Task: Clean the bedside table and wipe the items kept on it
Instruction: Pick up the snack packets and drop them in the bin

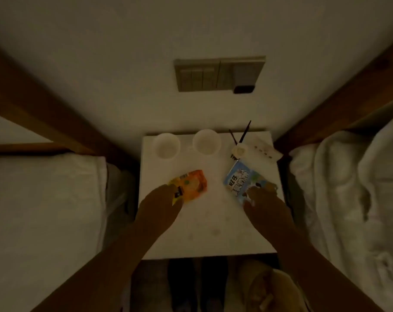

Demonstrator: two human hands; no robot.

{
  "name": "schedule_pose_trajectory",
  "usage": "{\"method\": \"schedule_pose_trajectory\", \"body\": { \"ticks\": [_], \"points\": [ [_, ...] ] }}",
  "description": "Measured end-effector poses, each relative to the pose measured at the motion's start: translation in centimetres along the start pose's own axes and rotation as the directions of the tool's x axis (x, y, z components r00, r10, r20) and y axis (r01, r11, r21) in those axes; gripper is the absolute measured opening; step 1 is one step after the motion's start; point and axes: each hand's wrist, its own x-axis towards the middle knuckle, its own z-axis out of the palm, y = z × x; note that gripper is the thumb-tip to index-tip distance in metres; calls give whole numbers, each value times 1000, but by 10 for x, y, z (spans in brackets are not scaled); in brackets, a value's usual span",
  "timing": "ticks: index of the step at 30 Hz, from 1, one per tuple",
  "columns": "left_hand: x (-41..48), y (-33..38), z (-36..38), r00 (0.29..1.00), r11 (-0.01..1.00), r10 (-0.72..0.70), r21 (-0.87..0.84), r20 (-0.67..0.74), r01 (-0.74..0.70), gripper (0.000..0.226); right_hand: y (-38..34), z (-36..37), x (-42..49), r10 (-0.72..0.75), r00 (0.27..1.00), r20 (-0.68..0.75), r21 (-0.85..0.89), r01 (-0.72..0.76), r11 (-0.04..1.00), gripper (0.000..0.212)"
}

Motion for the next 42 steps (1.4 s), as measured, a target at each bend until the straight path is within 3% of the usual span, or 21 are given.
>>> {"method": "schedule_pose_trajectory", "body": {
  "ticks": [4,8,14,18,22,27,30,33,37,40,42],
  "points": [
    [25,-11,28,987,997,78,20,-143,-76,48,16,34,21,-121,961,-247,-73,107,992,49],
    [41,-7,44,980,994,80,-60,-180,-92,59,24,52,32,-101,969,-224,-192,58,980,74],
    [58,2,57,972,993,97,91,-215,-79,74,25,61,44,-22,993,-112,-191,0,982,92],
    [68,-1,61,974,989,54,146,-222,-21,65,20,60,48,-6,994,-109,-234,-20,972,78],
    [65,0,62,978,983,20,181,-209,19,35,15,52,48,10,995,-98,-241,-33,970,55],
    [46,10,51,985,991,-11,-131,-175,-12,7,14,37,30,15,995,-99,-167,-31,986,23],
    [22,21,43,982,969,-52,-247,-180,6,18,18,23,2,-20,984,-178,-123,-2,992,6],
    [-9,35,42,987,963,-31,-269,-155,-12,12,28,6,-35,13,967,-254,-30,-21,999,14],
    [-55,67,54,991,959,43,-274,-128,-77,29,47,0,-87,146,963,-225,184,-105,977,23],
    [-93,94,75,993,957,99,-265,-70,-114,29,66,4,-130,302,938,-172,379,-220,899,38],
    [-115,110,96,993,951,116,-288,-15,-116,24,82,15,-158,354,921,-162,438,-254,862,21]
  ]
}}
